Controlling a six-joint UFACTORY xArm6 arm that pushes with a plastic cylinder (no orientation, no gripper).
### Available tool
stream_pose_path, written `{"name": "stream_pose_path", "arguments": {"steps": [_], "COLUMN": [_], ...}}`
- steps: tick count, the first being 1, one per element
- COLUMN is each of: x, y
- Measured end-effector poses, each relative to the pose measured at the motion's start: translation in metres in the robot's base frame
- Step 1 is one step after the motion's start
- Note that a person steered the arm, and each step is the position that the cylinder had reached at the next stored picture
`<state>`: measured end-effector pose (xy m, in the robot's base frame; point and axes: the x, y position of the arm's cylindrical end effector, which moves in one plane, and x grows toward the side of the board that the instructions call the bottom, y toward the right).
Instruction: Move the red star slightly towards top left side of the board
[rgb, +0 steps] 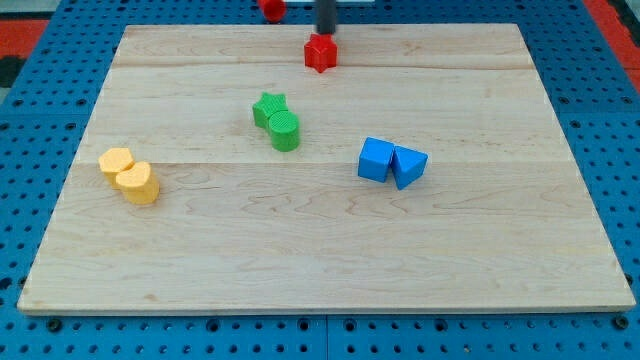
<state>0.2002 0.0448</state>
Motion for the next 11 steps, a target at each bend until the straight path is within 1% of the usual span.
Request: {"name": "stream_pose_path", "arguments": {"steps": [1, 2, 3, 4, 6, 7, 8, 9, 11], "x": [0.014, 0.060, 0.059, 0.037, 0.084, 0.067, 0.048, 0.052, 0.055], "y": [0.022, -0.046, -0.124, -0.191, -0.223, -0.237, -0.235, -0.215, -0.206]}}
